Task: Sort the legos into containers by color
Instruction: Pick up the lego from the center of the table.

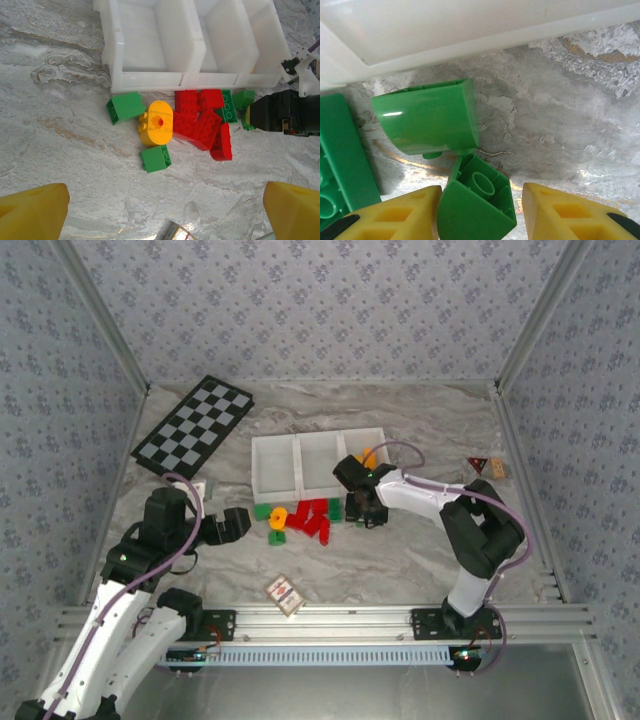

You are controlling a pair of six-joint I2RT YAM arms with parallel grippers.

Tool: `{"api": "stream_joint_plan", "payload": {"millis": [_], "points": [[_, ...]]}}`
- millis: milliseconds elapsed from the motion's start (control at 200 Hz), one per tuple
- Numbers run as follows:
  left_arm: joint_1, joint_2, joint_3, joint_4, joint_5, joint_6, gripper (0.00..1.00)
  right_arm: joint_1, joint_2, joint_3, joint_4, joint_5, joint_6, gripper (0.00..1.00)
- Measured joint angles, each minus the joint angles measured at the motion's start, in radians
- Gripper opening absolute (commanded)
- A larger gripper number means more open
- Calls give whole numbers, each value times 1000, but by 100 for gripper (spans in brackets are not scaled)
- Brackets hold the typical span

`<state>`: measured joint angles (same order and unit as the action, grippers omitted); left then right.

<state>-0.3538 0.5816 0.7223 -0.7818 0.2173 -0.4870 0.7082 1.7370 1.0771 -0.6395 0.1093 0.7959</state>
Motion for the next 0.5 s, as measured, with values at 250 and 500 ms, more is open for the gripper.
{"api": "stream_joint_plan", "payload": {"millis": [250,500], "points": [[0,0,0,0,0,0,100,0,25,3,0,0,-11,45],[0,0,0,0,0,0,100,0,52,22,-13,4,-30,40]]}}
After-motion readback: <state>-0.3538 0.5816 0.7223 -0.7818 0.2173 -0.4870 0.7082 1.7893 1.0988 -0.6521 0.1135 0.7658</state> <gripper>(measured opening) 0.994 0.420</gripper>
